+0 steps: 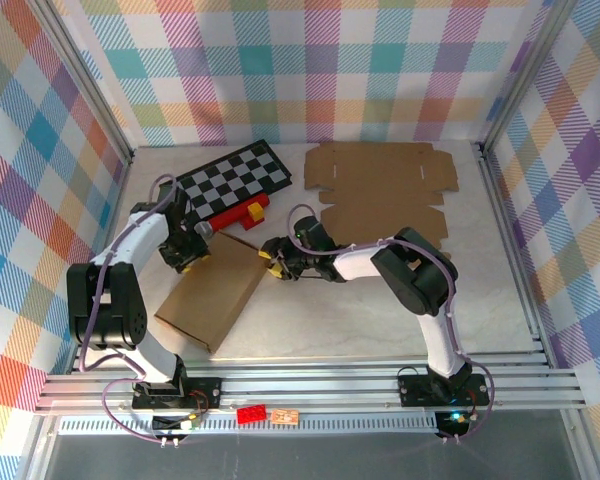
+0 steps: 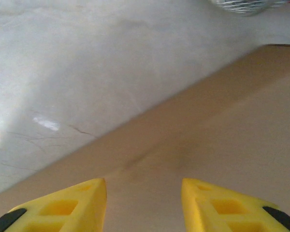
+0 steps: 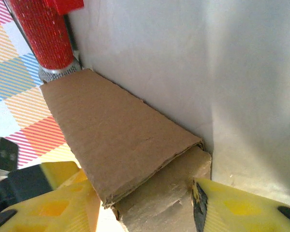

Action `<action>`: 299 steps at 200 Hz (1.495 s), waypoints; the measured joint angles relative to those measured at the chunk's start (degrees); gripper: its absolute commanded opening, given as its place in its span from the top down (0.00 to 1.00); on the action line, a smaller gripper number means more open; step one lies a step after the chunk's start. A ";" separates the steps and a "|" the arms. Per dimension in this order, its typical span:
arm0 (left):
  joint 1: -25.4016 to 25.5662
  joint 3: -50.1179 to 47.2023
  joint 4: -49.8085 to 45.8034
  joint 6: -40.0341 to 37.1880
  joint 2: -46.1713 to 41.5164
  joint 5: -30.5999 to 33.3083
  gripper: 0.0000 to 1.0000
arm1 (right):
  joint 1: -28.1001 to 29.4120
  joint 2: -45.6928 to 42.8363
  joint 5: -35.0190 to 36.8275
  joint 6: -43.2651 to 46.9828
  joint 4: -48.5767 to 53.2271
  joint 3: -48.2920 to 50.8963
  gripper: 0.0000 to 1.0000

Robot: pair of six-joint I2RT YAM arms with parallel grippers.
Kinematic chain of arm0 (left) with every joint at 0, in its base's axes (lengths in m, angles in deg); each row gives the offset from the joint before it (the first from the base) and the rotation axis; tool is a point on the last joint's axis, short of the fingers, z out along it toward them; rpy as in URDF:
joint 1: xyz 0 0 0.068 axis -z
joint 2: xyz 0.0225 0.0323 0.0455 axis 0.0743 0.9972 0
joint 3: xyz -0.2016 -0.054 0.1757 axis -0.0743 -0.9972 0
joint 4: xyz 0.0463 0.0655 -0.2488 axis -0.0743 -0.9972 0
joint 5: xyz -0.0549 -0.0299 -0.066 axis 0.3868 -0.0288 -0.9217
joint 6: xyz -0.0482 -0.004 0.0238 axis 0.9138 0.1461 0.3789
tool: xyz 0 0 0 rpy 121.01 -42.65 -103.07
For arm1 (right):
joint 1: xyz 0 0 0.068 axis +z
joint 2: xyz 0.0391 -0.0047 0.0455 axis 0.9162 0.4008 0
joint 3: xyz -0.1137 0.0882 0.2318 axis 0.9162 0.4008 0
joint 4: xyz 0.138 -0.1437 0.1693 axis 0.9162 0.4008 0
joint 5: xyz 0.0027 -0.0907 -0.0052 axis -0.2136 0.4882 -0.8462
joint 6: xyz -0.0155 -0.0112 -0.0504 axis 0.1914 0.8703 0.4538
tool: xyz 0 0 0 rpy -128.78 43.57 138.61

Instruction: Fold the paper box

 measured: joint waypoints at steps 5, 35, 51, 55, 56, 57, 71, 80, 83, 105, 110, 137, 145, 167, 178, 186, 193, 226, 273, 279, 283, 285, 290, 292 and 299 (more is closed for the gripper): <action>0.50 0.39 -0.04 0.07 -0.44 -0.26 0.56 | 0.44 0.00 0.02 -0.37 -0.07 0.00 0.51; 2.45 1.97 -0.28 1.11 -4.33 -0.90 0.56 | 2.93 0.00 1.55 -3.54 -0.15 -0.13 0.54; 3.17 2.21 -0.61 1.84 -6.67 -1.07 0.56 | 3.80 0.00 2.62 -5.40 -0.15 -0.22 0.54; 3.39 2.21 -0.79 2.01 -7.21 -1.07 0.56 | 4.04 0.00 2.93 -5.95 -0.15 -0.24 0.55; 3.43 2.21 -0.83 2.03 -7.30 -1.07 0.56 | 4.07 0.00 2.97 -6.05 -0.15 -0.24 0.55; 3.48 2.21 -0.92 2.14 -7.52 -1.07 0.56 | 4.11 0.00 3.06 -6.25 -0.15 -0.24 0.55; 3.91 2.21 -1.55 2.89 -9.11 -1.07 0.57 | 4.68 0.00 3.93 -8.07 -0.07 -0.46 0.56; 4.17 2.21 -1.62 3.32 -9.92 -1.07 0.57 | 5.11 0.00 4.55 -9.33 0.20 -0.76 0.56; 4.22 2.21 -1.62 3.41 -10.16 -1.07 0.57 | 5.25 0.00 4.87 -9.75 0.39 -0.92 0.56; 4.87 2.23 -2.25 4.39 -11.41 -1.14 0.57 | 6.40 0.00 6.71 -12.94 1.14 -1.60 0.57; 4.96 2.29 -2.58 4.55 -11.54 -1.18 0.57 | 6.64 0.00 7.13 -13.68 1.14 -1.64 0.57; 5.81 2.36 -2.95 5.01 -12.11 -1.62 0.57 | 7.41 0.00 8.61 -17.68 1.14 -1.86 0.51; 6.10 2.36 -2.97 5.05 -12.33 -1.75 0.57 | 7.56 0.00 8.87 -18.97 1.33 -1.99 0.45; 6.93 2.36 -3.02 5.64 -13.16 -2.16 0.57 | 7.82 -0.13 9.60 -20.59 2.91 -2.05 0.35; 7.54 2.38 -3.02 6.08 -13.77 -2.36 0.57 | 7.85 -0.70 9.88 -21.03 4.39 -1.95 0.32; 8.07 2.43 -2.99 6.40 -14.19 -2.60 0.57 | 7.85 -1.62 10.14 -21.24 5.73 -1.53 0.30; 8.68 2.51 -2.97 6.78 -14.51 -2.71 0.57 | 7.82 -2.99 10.45 -21.29 7.34 -0.76 0.28; 13.03 3.56 -2.19 10.01 -14.95 -3.78 0.56 | 6.32 -13.60 10.95 -18.05 17.49 3.19 0.25; 22.71 4.57 5.95 18.93 -10.16 -4.98 0.54 | -5.27 -32.41 10.99 -3.21 37.53 3.37 0.32; 24.20 4.70 7.76 20.46 -8.59 -5.03 0.54 | -7.52 -34.27 10.88 -0.94 39.91 3.13 0.32; 24.94 4.79 8.79 21.42 -7.76 -4.83 0.54 | -9.35 -35.47 10.86 0.92 41.55 2.89 0.32; 25.42 4.79 9.46 21.79 -7.17 -4.96 0.54 | -10.19 -36.09 10.84 1.86 42.40 2.78 0.32; 26.60 4.83 11.08 23.08 -5.84 -4.79 0.54 | -12.31 -37.24 10.67 3.82 43.87 2.56 0.33; 27.06 4.85 11.82 23.54 -5.25 -4.87 0.54 | -13.14 -37.73 10.54 4.57 44.48 2.47 0.33; 28.83 4.96 14.43 25.70 -2.99 -4.72 0.53 | -16.46 -39.17 9.77 7.78 46.80 2.08 0.33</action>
